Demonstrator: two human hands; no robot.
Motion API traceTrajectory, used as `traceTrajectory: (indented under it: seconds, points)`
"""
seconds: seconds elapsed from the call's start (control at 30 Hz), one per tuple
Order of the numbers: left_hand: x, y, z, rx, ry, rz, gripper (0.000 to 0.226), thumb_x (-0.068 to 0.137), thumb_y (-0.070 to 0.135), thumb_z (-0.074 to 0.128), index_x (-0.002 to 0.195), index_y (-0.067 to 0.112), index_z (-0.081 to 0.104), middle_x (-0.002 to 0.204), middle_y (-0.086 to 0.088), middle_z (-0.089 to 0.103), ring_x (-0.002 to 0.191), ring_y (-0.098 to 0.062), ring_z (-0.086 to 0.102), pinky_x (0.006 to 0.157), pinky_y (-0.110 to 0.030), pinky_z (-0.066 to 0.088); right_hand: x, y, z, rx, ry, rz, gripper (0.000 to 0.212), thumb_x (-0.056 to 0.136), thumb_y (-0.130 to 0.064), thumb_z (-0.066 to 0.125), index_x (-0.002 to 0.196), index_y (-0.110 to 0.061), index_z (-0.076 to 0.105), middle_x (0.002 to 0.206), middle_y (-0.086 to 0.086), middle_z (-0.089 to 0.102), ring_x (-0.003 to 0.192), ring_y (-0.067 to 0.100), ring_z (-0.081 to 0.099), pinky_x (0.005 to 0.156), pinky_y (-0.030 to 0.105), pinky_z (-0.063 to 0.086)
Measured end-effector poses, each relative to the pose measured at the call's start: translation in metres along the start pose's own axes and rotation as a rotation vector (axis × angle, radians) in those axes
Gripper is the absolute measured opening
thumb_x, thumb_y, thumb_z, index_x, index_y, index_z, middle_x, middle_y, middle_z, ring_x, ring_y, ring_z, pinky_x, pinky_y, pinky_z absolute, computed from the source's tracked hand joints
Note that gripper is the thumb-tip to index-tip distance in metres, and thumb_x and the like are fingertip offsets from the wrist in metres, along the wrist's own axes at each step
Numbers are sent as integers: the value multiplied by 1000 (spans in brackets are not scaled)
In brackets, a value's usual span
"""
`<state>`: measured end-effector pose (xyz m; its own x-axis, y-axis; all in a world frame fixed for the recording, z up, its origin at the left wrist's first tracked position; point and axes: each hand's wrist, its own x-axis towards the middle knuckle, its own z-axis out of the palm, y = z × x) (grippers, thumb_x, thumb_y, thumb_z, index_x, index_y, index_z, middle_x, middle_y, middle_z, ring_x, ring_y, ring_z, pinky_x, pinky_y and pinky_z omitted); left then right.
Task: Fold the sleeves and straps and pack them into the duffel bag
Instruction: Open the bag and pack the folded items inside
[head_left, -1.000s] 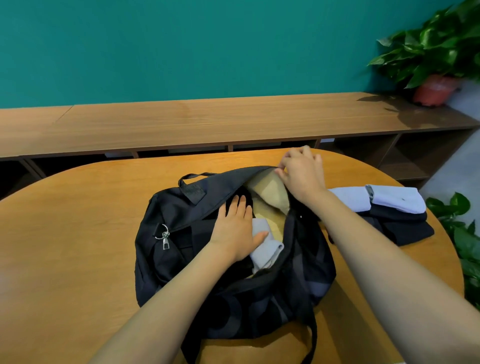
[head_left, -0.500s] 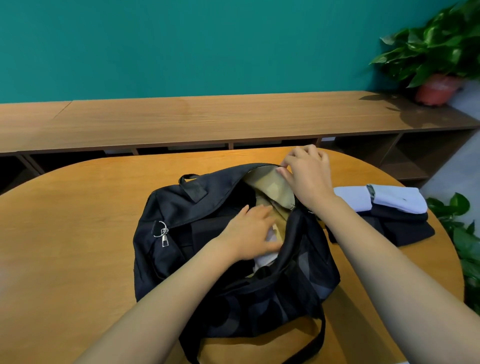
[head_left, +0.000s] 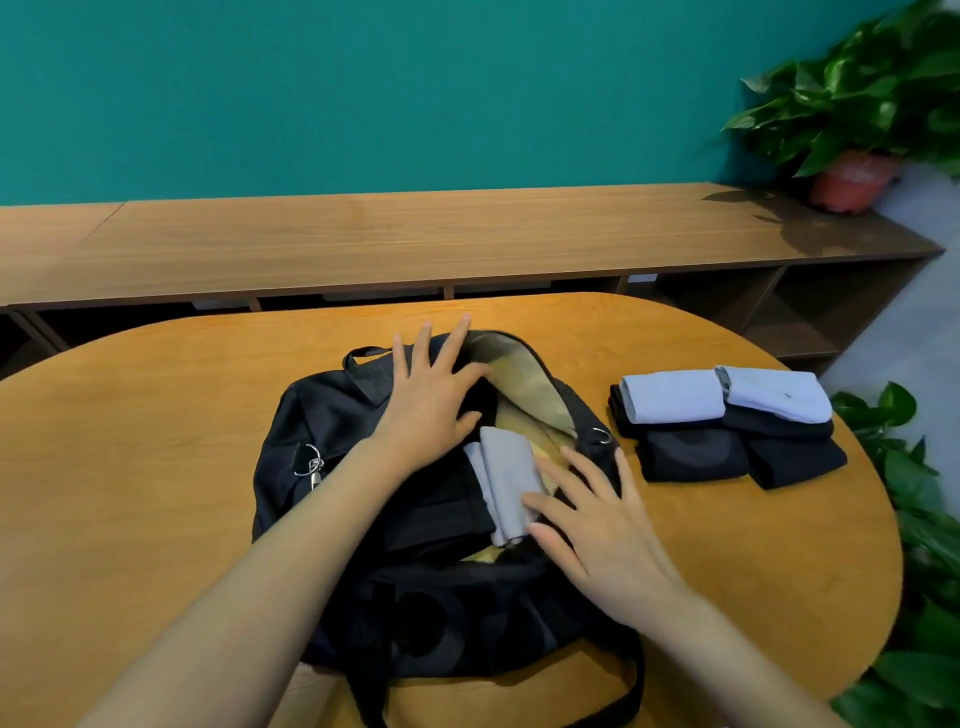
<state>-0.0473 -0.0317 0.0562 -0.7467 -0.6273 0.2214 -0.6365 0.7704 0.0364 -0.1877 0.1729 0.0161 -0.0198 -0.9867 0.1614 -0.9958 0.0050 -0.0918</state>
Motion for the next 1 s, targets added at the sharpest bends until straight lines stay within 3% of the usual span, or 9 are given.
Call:
traceTrajectory:
  seconds: [0.1,0.27,0.43,0.53,0.63,0.67,0.73,0.83,1.0]
  points:
    - [9,-1,10,-74,-95,-17,62,96,32,57,151,28,29,164,7,2,150,-32,6,118,-60,4,-6,3,14,26,-96,105,54,104,-53,11,134,-36,53,147,-1,49,143,23,33,113,61,26]
    - [11,0,8,-182,-47,-73,61,96,38,54,151,25,30,159,10,22,147,-24,20,118,-59,2,6,4,23,90,-199,9,57,100,-58,8,149,-39,29,155,-13,35,151,13,8,119,56,-2]
    - [13,4,9,-222,-15,-226,59,97,44,51,149,22,33,160,3,20,148,-30,11,116,-63,-1,25,2,19,133,-214,-43,56,100,-58,10,151,-40,25,158,-14,27,151,9,-2,120,54,-5]
    - [10,9,11,-259,34,-296,53,98,38,51,147,24,35,162,-1,14,149,-32,4,116,-62,-2,32,15,8,256,-69,-63,50,103,-54,20,144,-37,42,157,-17,27,149,5,6,122,43,-2]
    - [5,14,18,-291,79,-304,50,99,33,51,146,24,38,163,-2,13,150,-32,3,116,-62,-3,36,57,-6,226,271,42,35,102,-22,42,135,-23,56,149,-3,45,142,17,34,118,46,23]
    - [3,15,21,-301,81,-305,49,99,32,51,146,24,38,163,-2,13,150,-32,2,116,-61,-3,39,76,-10,170,303,118,38,99,-9,47,135,-19,56,148,1,47,140,21,37,117,48,27]
    - [-1,16,26,-301,75,-303,48,99,31,51,145,24,40,163,-2,13,150,-31,1,116,-60,-4,45,113,-16,64,208,298,52,94,4,48,141,-17,48,152,5,41,145,25,29,119,48,21]
    - [-2,16,30,-307,82,-303,47,99,30,51,144,24,41,163,-1,14,150,-30,2,116,-59,-4,52,153,-16,-36,-13,428,57,101,-6,43,152,-25,28,161,2,26,149,24,17,120,47,9]
    - [-2,16,30,-307,87,-314,46,99,29,51,143,24,42,163,-1,15,150,-28,3,116,-59,-5,73,150,-15,-8,-156,437,49,107,-27,31,155,-27,20,158,0,31,138,28,32,107,44,29]
